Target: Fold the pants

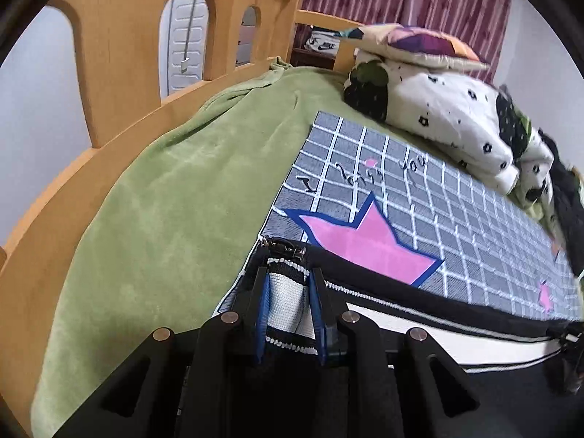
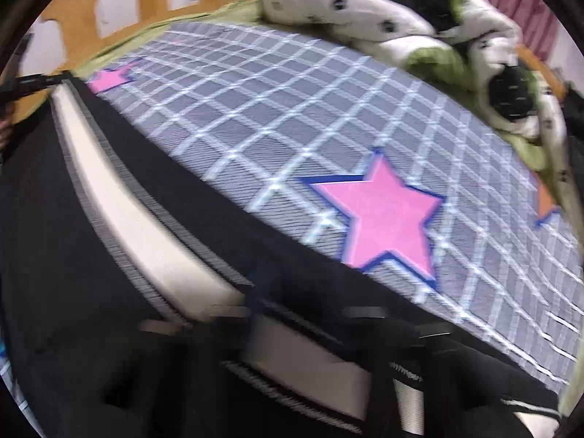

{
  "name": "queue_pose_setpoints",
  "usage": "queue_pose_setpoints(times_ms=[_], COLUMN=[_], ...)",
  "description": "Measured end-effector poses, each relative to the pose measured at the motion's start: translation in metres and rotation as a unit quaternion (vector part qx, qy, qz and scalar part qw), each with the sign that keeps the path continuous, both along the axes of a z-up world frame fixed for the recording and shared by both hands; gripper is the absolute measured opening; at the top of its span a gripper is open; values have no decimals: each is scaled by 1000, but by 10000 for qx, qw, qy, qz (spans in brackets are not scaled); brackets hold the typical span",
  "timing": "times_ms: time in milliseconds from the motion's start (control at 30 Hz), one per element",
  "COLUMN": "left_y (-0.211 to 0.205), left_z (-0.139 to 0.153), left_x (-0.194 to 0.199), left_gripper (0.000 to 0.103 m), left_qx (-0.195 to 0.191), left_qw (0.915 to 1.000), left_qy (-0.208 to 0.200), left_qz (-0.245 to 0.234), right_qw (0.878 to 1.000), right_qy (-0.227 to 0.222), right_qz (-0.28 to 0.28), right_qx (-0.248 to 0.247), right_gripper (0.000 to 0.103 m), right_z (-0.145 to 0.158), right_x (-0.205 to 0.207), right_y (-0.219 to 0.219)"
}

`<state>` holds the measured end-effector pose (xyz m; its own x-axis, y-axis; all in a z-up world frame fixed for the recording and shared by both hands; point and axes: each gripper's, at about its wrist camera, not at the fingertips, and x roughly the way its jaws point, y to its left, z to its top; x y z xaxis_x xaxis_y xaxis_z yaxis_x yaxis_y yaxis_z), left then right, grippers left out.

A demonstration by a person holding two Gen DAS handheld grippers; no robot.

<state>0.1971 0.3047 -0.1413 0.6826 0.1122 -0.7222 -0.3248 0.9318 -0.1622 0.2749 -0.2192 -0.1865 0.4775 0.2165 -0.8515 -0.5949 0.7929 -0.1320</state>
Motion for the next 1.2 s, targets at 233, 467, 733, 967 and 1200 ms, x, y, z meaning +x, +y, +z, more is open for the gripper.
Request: queue_pose_setpoints(times_ms=[233, 467, 733, 967, 1200], left_y=[-1, -13, -44, -52, -66], left_z=[6, -17, 3, -6, 16], left_x=[12, 25, 6, 21, -84], left_gripper=[20, 39, 67, 67, 67], left_qx=[144, 663, 598, 829, -301], left_qw=[9998, 9954, 9982, 9944, 9985], left_qy=[-114, 560, 84, 643, 383], left_qz=[61, 395, 4, 127, -251], right_qw=[9976, 9960, 9820, 9803, 9702], right_qy=[-588, -670, -1019, -634, -776], right_qz=[-60, -532, -1456, -1866, -2261], right_qx=[354, 245, 641, 120, 402], right_gripper=[3, 15, 37, 36, 52], right_z=[31, -5, 22, 0, 45], right_x=[-9, 2, -25, -2, -43], right_y=[-8, -1, -63, -60, -57])
